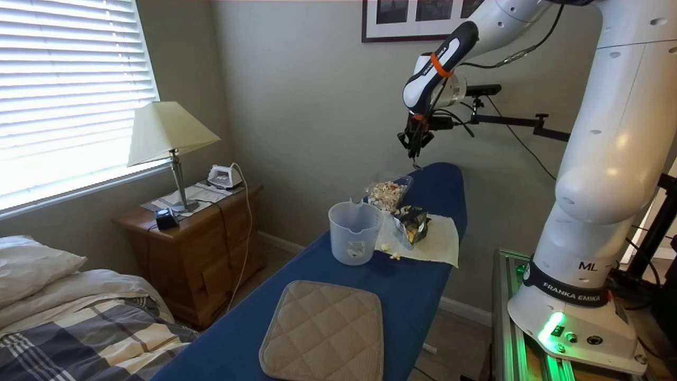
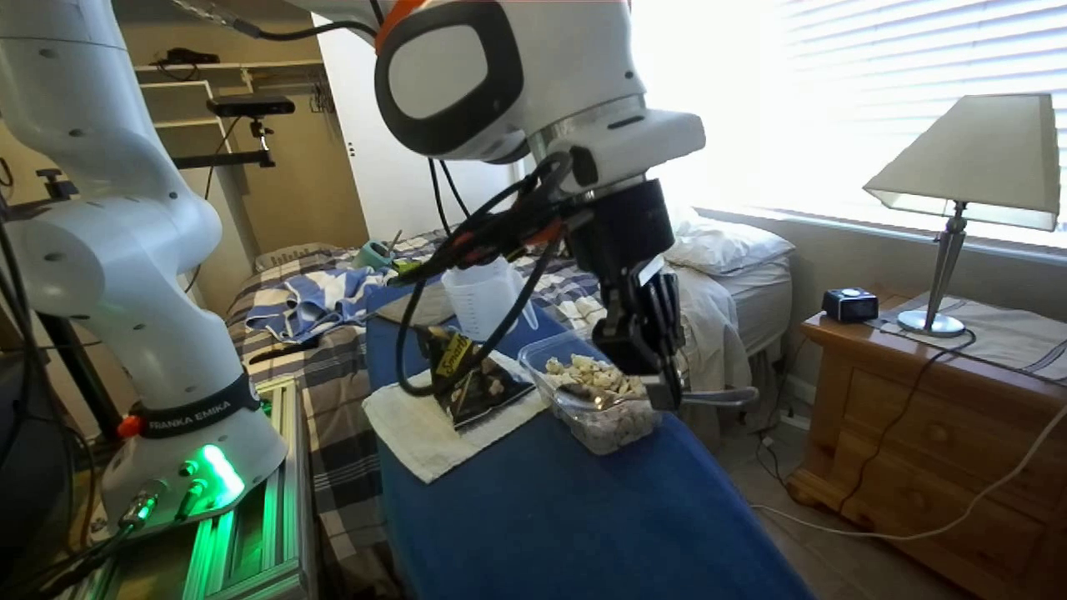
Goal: Get some of the contents of the clear bowl using the silver spoon
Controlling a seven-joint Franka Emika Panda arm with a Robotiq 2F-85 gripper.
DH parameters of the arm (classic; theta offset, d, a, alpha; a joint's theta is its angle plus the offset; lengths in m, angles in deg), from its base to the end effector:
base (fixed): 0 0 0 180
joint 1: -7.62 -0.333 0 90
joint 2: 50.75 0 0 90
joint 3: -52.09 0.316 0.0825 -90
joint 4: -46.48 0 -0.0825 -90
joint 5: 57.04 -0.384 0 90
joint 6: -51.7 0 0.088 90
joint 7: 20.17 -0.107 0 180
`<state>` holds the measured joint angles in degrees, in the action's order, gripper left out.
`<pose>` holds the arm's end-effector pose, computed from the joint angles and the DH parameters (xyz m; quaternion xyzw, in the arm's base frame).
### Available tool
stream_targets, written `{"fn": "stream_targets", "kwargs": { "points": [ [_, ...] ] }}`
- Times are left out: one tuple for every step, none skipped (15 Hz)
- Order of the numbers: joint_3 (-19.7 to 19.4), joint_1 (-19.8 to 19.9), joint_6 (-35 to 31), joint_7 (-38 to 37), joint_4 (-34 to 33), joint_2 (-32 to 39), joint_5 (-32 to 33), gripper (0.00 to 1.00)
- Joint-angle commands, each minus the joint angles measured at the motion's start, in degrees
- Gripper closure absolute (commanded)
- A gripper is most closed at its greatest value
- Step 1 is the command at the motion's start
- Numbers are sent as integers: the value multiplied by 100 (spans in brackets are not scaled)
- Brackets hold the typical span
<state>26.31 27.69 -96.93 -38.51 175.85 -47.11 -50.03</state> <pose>0.3877 -0.3940 0.3655 0.8632 -0.4828 0.1217 0.0837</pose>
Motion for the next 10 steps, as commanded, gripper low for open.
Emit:
{"fn": "stream_targets", "kwargs": {
  "points": [
    [171,-57,-630,-237,391,-401,330,98],
    [222,-63,-873,-254,499,-422,375,98],
    [269,-69,-1140,-277,620,-416,396,98],
    [304,-72,-1393,-320,739,-399,441,98],
    [330,-74,-1649,-338,868,-364,478,98],
    [306,-124,-1868,-400,1012,-354,538,98],
    [334,-134,-2119,-415,1169,-363,544,98],
    [356,-153,-2441,-386,1312,-361,484,98],
    [379,-179,-2767,-352,1449,-355,402,98],
    [407,-204,-3086,-267,1599,-356,300,98]
  ]
}}
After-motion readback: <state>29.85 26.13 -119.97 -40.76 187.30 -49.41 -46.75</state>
